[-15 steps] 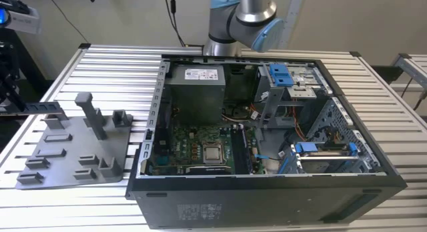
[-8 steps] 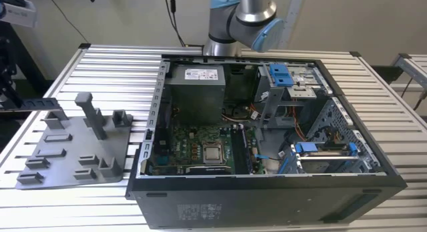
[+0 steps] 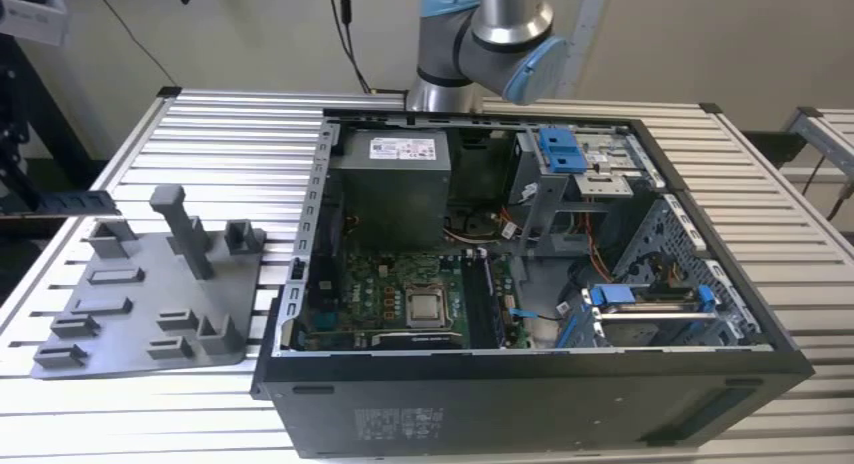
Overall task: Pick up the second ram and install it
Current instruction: 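Pick up the second ram and move it above second insertion slot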
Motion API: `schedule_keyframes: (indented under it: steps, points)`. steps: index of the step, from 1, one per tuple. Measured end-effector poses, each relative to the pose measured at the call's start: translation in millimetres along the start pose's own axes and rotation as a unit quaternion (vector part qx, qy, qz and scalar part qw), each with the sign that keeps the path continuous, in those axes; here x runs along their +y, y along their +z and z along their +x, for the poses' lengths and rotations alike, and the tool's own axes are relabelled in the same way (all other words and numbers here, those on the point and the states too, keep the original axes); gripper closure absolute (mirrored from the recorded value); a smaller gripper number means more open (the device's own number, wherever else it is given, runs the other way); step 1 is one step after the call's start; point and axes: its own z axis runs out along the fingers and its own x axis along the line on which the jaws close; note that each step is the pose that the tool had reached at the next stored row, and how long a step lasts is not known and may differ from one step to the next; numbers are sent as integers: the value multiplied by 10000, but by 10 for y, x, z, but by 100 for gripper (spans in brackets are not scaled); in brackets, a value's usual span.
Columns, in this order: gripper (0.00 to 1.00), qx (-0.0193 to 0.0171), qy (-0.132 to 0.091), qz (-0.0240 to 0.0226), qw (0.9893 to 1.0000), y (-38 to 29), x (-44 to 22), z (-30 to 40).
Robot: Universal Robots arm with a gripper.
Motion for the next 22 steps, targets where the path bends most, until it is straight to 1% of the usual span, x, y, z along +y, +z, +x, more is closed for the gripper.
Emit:
schedule_keyframes:
  steps: [4,9,22]
  points:
    - [86,0,62,2,10000,-25,0,-1]
    - [86,0,63,3,10000,-81,-1,-3]
    - [86,0,63,2,10000,-271,-2,-9]
